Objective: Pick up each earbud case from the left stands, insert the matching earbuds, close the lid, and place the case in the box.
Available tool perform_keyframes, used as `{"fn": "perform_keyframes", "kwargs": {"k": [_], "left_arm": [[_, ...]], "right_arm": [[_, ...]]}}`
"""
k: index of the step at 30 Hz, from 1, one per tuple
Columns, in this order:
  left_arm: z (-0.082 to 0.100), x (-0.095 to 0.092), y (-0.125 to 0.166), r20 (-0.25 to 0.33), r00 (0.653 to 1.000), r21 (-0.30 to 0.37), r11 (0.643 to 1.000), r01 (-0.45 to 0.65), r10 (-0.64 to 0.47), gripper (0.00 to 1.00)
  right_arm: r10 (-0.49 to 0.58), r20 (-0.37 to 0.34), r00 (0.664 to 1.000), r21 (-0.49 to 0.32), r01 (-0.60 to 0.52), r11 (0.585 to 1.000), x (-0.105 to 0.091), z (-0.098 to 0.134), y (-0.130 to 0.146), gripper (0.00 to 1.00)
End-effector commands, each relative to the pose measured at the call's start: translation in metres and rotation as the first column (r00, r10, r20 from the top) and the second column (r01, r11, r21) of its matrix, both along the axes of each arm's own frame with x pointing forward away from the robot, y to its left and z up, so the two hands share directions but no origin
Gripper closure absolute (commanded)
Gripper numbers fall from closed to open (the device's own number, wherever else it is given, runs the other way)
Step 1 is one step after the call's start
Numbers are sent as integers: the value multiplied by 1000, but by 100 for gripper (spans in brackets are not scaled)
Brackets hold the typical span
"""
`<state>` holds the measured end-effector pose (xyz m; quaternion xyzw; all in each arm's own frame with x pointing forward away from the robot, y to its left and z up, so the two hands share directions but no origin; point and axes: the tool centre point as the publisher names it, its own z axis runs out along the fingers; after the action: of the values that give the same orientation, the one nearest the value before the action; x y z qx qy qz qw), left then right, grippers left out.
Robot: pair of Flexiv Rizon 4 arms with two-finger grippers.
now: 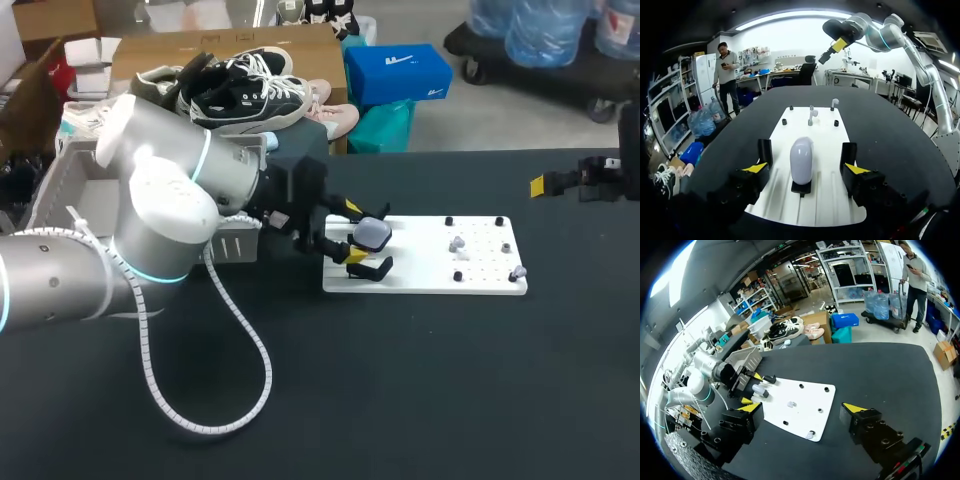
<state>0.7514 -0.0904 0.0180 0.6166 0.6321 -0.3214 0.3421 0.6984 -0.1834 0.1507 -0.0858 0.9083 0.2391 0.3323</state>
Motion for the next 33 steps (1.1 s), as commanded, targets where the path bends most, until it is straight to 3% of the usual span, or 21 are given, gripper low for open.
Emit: {"fn": "perform_keyframes", "kwargs": {"k": [1, 8, 11, 14, 15, 17, 21, 33], "left_arm": [[-1, 5, -1, -4, 1000, -2, 1000, 4, -4, 0], [2, 4, -3, 3, 1000, -12, 1000, 13, -13, 0], [2, 3, -4, 1, 1000, -14, 1000, 16, -16, 20], [1, 2, -4, -3, 1000, -15, 1000, 19, -20, 19], [1, 2, -4, -4, 1000, -15, 1000, 22, -22, 48], [0, 2, -5, -4, 1000, -15, 1000, 23, -23, 59], [-1, 2, -5, -7, 1000, -15, 1000, 18, -19, 54], [-2, 4, -5, -12, 1000, -18, 1000, 20, -20, 64]], "right_arm": [[2, 0, 1000, 0, -2, 1000, 0, 0, 0, 0], [2, 0, 1000, 0, -2, 1000, 0, 0, 0, 0], [2, 0, 1000, 0, -2, 1000, 0, 0, 0, 0], [2, 0, 1000, 0, -2, 1000, 0, 0, 0, 0], [2, 0, 1000, 0, -2, 1000, 0, 0, 0, 0], [2, 0, 1000, 0, -2, 1000, 0, 0, 0, 0], [2, 0, 1000, 0, -2, 1000, 0, 0, 0, 0], [2, 0, 1000, 0, -2, 1000, 0, 0, 0, 0]]}}
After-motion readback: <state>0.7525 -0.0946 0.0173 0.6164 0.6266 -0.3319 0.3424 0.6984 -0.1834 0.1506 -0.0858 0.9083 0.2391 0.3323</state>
